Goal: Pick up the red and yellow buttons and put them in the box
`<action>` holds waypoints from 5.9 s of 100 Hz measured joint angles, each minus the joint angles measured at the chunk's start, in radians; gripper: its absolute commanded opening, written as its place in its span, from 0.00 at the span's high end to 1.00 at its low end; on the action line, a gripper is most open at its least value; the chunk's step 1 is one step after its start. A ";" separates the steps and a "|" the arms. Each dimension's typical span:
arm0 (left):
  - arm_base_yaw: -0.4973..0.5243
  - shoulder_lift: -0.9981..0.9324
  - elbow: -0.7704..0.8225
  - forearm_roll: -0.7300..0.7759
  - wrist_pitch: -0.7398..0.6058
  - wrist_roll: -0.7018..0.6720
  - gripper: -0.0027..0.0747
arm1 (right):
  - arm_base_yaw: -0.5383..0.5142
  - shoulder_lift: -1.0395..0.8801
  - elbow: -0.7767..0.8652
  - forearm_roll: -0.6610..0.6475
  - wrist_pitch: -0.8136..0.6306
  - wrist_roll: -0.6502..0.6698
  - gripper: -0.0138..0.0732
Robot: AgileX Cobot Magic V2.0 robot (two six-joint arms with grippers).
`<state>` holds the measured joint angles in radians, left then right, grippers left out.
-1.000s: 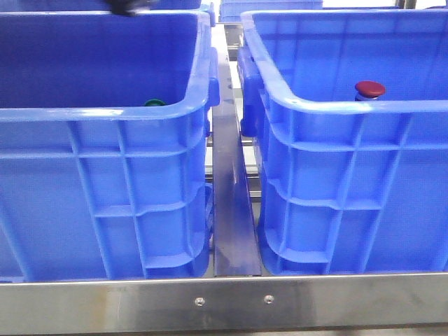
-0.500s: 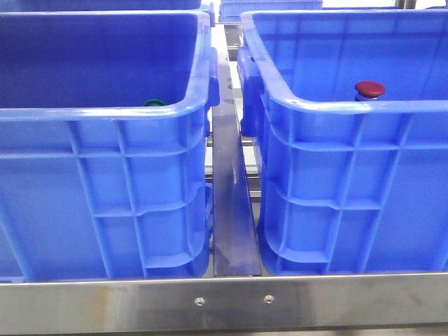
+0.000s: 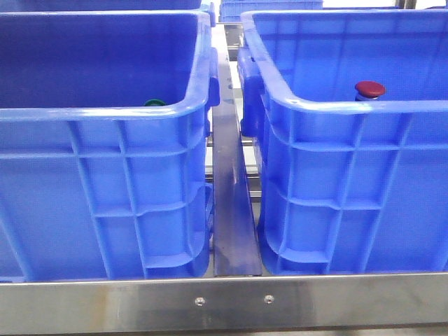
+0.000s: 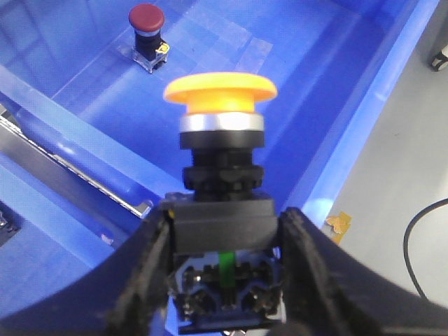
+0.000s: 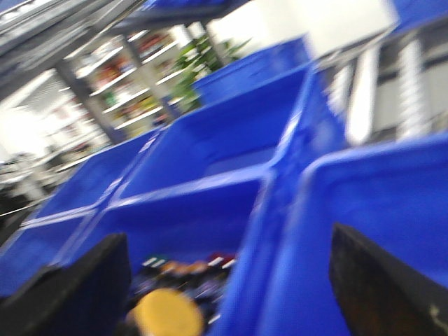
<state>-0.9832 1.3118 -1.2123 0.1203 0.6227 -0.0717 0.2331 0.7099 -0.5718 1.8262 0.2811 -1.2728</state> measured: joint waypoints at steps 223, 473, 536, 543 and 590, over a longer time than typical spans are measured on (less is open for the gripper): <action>0.440 -0.194 0.138 0.000 0.087 -0.077 0.28 | -0.173 0.379 -0.098 -0.049 0.364 0.063 0.70; 0.790 -0.499 0.319 0.004 0.066 -0.079 0.99 | -0.440 1.076 -0.515 -0.004 -0.057 -0.732 0.72; 0.790 -0.499 0.319 0.002 0.066 -0.079 0.99 | -0.440 1.072 -0.449 0.002 -0.054 -0.737 0.25; 0.790 -0.499 0.319 0.002 0.066 -0.079 0.99 | -0.440 1.077 -0.440 0.000 -0.084 -0.737 0.19; 0.790 -0.499 0.319 0.002 0.066 -0.079 0.99 | -0.440 0.894 -0.428 -0.001 -0.126 -0.665 0.17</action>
<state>-0.1935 0.8130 -0.8930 0.1225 0.6886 -0.1507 -0.2072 1.6041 -1.0001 1.8248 0.1549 -1.9377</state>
